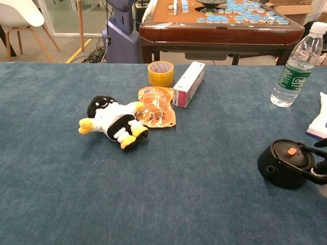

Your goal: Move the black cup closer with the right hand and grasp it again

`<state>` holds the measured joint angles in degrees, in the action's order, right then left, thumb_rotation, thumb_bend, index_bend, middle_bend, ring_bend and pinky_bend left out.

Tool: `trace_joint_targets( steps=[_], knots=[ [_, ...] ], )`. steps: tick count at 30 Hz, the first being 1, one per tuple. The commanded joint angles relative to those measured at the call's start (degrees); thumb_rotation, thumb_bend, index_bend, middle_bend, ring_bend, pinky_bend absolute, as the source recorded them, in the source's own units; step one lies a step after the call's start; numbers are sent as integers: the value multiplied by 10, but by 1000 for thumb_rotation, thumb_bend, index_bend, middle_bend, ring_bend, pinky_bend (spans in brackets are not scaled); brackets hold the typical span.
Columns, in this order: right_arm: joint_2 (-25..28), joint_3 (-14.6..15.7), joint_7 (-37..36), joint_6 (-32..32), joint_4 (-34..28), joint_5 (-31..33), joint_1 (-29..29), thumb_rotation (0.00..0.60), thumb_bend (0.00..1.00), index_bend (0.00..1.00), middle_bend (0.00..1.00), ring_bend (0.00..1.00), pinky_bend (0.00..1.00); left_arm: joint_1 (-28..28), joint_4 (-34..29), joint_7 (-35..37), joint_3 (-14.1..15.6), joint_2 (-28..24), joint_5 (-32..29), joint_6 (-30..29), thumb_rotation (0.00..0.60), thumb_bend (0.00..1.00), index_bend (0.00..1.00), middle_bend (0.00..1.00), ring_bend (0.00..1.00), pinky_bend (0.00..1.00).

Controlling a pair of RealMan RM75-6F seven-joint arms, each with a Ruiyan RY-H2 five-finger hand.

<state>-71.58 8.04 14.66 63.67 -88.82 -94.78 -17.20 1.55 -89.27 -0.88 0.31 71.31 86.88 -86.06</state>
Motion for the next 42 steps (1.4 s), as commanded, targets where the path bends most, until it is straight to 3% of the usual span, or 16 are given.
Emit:
trace_joint_targets(
  steps=[1,9,14,25,33,36,41,42],
  knots=[
    [-3,-2,-2,0,3,0,-1,600,0,587,558,455,81,0,0,0,0,0,-1,1,600,269,199,166,210,43],
    [-19,-30,-32,-9,16,7,-26,600,0,835,828,748,81,-1,-1,-1,0,-2,-3,1,600,269,199,166,210,43],
    [-24,-53,-63,-14,23,9,-51,600,0,911,935,846,120,-3,-4,-4,-1,-4,-5,-1,600,270,199,166,210,43],
    [-30,-92,-110,-30,39,16,-100,600,0,981,997,904,183,-5,-20,-18,-2,-11,-7,-5,600,270,199,166,210,43],
    [-11,-108,-111,-33,17,33,-116,599,0,1000,1000,914,185,-4,-28,-25,-2,-14,-4,-5,600,269,199,166,210,43],
    [-3,-110,-109,-34,4,40,-118,547,0,1000,1000,914,185,-3,-30,-26,-2,-15,-3,-5,600,269,199,166,210,43],
    [6,-112,-113,-28,-13,48,-118,312,0,1000,1000,914,185,-2,-33,-28,-3,-15,-1,-3,600,269,199,166,210,43],
    [7,-113,-113,-26,-15,48,-118,291,0,1000,1000,915,185,-2,-33,-28,-3,-15,-1,-3,600,269,199,166,210,43]
  ],
)
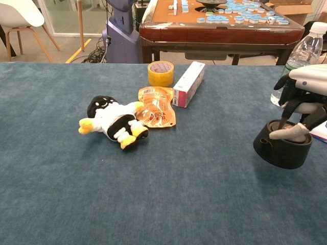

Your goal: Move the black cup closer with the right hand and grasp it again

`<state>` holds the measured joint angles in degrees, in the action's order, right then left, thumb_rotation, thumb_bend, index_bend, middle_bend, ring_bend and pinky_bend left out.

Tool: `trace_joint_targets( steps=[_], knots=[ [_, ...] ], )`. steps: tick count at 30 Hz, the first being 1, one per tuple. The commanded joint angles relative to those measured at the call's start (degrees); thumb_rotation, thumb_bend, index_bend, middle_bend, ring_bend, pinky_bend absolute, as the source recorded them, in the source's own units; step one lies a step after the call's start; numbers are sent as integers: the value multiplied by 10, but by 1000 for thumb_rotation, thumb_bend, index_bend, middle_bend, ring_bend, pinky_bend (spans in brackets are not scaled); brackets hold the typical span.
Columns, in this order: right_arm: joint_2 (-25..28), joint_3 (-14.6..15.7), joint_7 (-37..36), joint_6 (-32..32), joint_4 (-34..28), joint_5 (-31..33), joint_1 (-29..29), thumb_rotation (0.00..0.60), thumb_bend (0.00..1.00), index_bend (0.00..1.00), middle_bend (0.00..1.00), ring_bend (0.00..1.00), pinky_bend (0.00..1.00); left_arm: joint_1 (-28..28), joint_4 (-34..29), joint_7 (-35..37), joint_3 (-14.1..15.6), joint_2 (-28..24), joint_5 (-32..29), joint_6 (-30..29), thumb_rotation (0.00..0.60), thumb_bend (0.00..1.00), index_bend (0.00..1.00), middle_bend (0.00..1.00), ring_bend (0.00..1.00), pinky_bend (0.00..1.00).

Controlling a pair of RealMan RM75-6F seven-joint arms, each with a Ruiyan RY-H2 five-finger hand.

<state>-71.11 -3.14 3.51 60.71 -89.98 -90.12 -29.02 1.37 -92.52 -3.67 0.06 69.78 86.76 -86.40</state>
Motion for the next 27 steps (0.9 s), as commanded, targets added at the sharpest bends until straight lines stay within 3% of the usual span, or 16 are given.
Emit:
trace_joint_targets(
  steps=[1,7,12,14,23,27],
  knots=[
    [3,-2,-1,6,-5,1,0,270,0,1000,1000,915,185,0,-1,-1,0,0,1,0,600,269,199,166,210,43],
    [6,-6,29,25,-18,3,4,257,18,1000,1000,922,196,1,-1,-2,0,0,1,0,600,270,199,166,210,43],
    [4,-12,65,46,-31,3,8,257,337,1000,1000,927,217,1,0,-1,0,0,1,0,600,270,199,166,210,43],
    [5,-14,79,50,-36,6,8,261,392,1000,1000,927,217,0,2,1,0,1,1,0,600,270,199,166,210,43],
    [5,-17,106,51,-50,19,8,280,470,1000,1000,927,223,-1,11,9,1,4,-1,1,600,269,199,166,210,43],
    [3,-17,111,50,-50,23,7,315,483,1000,1000,927,254,-1,15,13,0,5,-2,1,600,270,199,167,210,43]
  ],
)
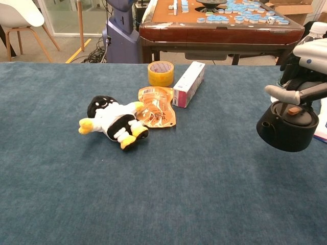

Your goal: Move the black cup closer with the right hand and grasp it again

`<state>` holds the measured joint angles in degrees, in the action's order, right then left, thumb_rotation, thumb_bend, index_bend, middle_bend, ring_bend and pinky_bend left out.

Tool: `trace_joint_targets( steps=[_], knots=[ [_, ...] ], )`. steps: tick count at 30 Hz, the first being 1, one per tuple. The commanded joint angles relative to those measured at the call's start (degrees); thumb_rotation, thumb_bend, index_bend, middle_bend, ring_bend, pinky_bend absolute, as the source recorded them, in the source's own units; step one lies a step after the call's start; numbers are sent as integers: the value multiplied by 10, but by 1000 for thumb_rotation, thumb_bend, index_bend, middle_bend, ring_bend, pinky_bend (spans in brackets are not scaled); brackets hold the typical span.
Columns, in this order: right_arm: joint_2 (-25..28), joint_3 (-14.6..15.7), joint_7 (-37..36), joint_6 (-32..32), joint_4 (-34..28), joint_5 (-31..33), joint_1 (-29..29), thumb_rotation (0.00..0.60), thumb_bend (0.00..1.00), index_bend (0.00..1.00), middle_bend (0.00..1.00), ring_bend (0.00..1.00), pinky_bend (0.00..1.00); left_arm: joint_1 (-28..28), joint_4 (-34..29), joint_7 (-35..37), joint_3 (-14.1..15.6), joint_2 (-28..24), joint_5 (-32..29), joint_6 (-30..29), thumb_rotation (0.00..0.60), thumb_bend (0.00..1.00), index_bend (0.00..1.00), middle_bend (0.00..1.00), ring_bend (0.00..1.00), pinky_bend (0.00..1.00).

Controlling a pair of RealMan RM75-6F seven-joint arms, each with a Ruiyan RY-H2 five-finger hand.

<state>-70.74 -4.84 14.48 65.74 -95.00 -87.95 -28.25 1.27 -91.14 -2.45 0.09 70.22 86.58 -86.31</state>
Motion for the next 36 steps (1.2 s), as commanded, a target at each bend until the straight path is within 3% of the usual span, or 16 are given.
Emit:
trace_joint_targets(
  steps=[1,8,17,23,36],
  knots=[
    [-2,0,3,-1,0,2,-1,334,487,1000,1000,927,265,0,1,1,0,1,0,1,600,270,199,166,210,43],
    [-7,0,12,-4,3,9,-3,388,500,1000,1000,926,323,1,6,4,0,3,-2,4,600,269,199,166,210,43],
    [-12,2,16,-10,9,19,-5,508,508,1000,1000,926,397,2,8,5,0,5,-5,8,600,269,199,166,210,43],
    [-18,3,12,-12,17,23,-5,516,509,1000,1000,926,472,2,10,6,0,6,-6,9,600,269,199,166,210,43],
    [-22,5,11,-12,26,26,-6,522,509,1000,1000,926,477,4,9,3,-1,8,-7,13,600,270,199,166,210,43]
  ],
)
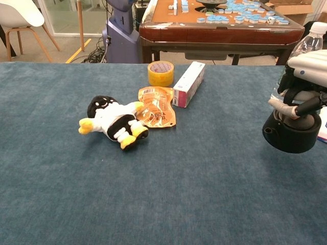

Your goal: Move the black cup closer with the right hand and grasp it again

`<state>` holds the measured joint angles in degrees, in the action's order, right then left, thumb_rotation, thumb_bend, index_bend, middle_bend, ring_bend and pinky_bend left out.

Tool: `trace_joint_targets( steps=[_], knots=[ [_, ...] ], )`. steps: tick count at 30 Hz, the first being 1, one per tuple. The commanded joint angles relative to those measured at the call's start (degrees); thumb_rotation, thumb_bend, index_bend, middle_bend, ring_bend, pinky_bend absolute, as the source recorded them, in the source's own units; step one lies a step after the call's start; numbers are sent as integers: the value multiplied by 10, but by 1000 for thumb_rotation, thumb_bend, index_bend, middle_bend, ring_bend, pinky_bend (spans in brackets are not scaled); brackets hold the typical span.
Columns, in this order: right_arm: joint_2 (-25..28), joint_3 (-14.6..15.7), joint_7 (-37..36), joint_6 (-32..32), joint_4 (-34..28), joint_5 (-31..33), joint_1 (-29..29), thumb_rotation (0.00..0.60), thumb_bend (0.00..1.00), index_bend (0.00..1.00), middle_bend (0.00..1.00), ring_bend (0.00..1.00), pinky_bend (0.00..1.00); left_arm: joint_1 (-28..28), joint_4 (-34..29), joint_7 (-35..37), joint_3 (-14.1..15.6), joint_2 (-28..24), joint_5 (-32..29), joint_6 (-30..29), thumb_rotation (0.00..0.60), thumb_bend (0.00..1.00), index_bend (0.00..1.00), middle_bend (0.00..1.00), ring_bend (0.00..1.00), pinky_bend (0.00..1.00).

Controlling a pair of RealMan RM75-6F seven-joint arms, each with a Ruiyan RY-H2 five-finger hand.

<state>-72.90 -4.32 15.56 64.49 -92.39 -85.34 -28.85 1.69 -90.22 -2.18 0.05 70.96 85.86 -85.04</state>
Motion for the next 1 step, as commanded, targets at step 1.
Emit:
trace_joint_targets(
  steps=[1],
  knots=[
    [0,0,-1,1,0,0,0,522,509,1000,1000,926,477,0,0,0,0,0,0,1,600,269,199,166,210,43]
  ],
)
